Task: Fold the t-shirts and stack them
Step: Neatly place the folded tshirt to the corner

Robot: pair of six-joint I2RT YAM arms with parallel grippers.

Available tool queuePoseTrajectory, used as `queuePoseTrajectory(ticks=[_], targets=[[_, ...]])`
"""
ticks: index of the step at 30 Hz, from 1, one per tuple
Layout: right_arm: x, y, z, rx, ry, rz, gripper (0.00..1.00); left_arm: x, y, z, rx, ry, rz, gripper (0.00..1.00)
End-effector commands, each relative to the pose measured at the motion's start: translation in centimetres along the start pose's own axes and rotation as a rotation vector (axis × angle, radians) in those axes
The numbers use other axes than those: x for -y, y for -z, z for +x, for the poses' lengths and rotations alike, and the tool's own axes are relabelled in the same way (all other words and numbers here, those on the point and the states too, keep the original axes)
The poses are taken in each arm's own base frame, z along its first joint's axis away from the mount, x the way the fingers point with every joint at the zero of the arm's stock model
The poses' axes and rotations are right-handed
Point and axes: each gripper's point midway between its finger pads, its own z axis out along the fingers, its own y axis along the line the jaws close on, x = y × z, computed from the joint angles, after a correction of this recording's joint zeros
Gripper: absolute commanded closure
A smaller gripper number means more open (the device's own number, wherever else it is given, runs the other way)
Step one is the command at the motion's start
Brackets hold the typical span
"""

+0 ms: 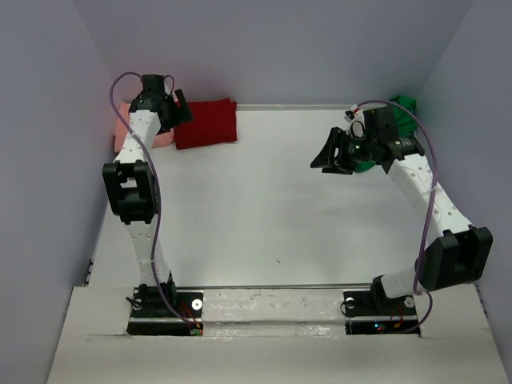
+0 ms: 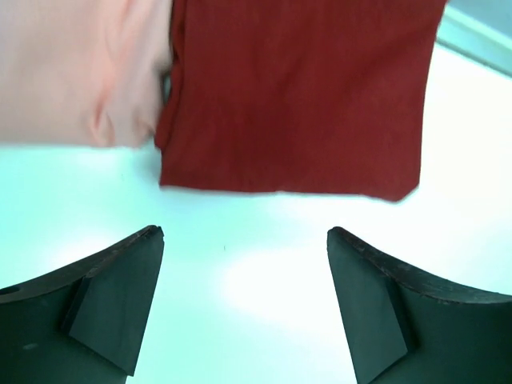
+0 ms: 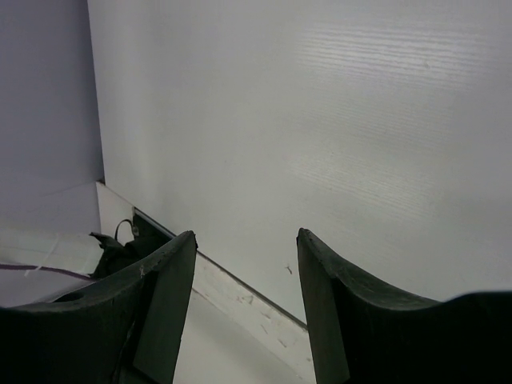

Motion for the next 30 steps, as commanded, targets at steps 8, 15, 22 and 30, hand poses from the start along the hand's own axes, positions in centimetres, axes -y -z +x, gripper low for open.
queuePoseTrajectory(ticks=[8, 15, 22, 30], targets=[[0.4, 0.9, 0.7, 0.052, 0.108, 0.009, 0.41, 8.8, 14.1, 5.2, 0.088, -0.145, -0.003, 0.05], [0.9, 1.7, 1.9, 0.065, 0.128, 0.02, 0.41, 8.0, 19.3, 8.5, 0.11, -0.046, 0.04, 0.01], [0.9, 2.1, 2.5, 0.061, 0.151, 0.021, 0.41, 6.3, 22.2, 10.4, 0.116, -0.021, 0.037, 0.01], [0.3, 2.4, 1.9, 0.076, 0.159, 0.006, 0.41, 5.7, 22.6, 10.9, 0.11, -0.045, 0.033, 0.01]])
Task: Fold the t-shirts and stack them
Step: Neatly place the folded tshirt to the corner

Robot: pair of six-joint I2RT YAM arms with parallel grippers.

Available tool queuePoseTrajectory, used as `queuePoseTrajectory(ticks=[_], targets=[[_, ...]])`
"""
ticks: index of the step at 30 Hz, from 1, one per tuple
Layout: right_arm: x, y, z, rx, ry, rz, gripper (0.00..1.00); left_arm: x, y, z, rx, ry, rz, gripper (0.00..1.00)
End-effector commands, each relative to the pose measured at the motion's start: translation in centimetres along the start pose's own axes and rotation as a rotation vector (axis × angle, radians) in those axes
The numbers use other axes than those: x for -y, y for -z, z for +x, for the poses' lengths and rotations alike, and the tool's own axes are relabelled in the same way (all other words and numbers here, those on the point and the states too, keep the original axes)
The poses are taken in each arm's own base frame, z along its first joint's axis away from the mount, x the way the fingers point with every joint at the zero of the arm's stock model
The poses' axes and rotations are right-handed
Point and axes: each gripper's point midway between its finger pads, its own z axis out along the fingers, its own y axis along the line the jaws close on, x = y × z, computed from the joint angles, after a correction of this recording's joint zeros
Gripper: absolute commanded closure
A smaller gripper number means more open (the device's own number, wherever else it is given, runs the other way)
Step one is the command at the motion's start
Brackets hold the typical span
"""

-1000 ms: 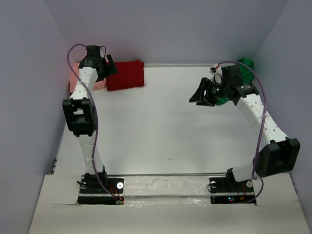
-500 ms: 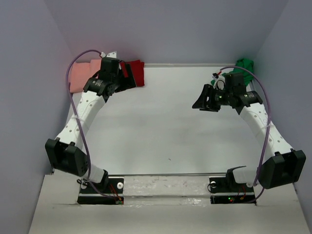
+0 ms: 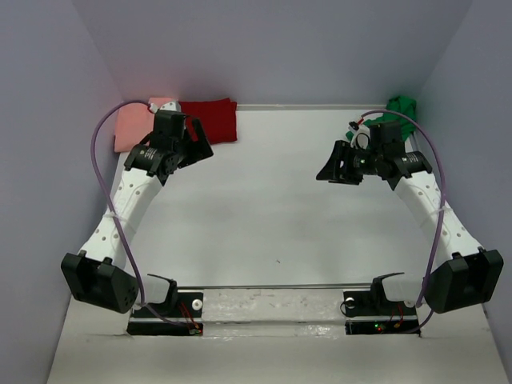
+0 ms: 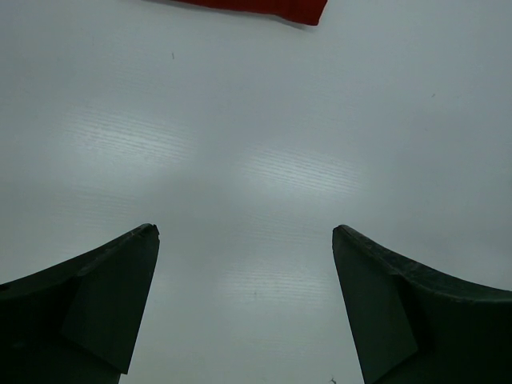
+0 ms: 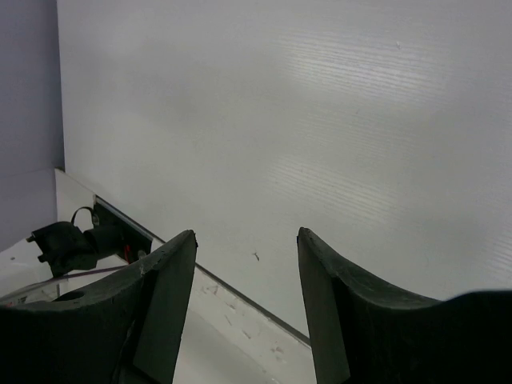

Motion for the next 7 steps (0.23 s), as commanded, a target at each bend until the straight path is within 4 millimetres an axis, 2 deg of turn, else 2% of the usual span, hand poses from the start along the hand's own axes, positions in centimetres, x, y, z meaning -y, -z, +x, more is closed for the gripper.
queuePoseTrajectory(ticks=[1, 7], targets=[[-1.22, 0.94, -1.03, 0.051, 0.056, -0.028, 0.41, -0.12, 1.02, -0.76, 0.042, -0.005, 0.002, 0.01], [-1.02, 0.63, -0.83, 0.043, 0.052, -0.029, 0.41, 0.22, 0.23, -0.9, 0.025, -0.02, 0.001, 0.01]])
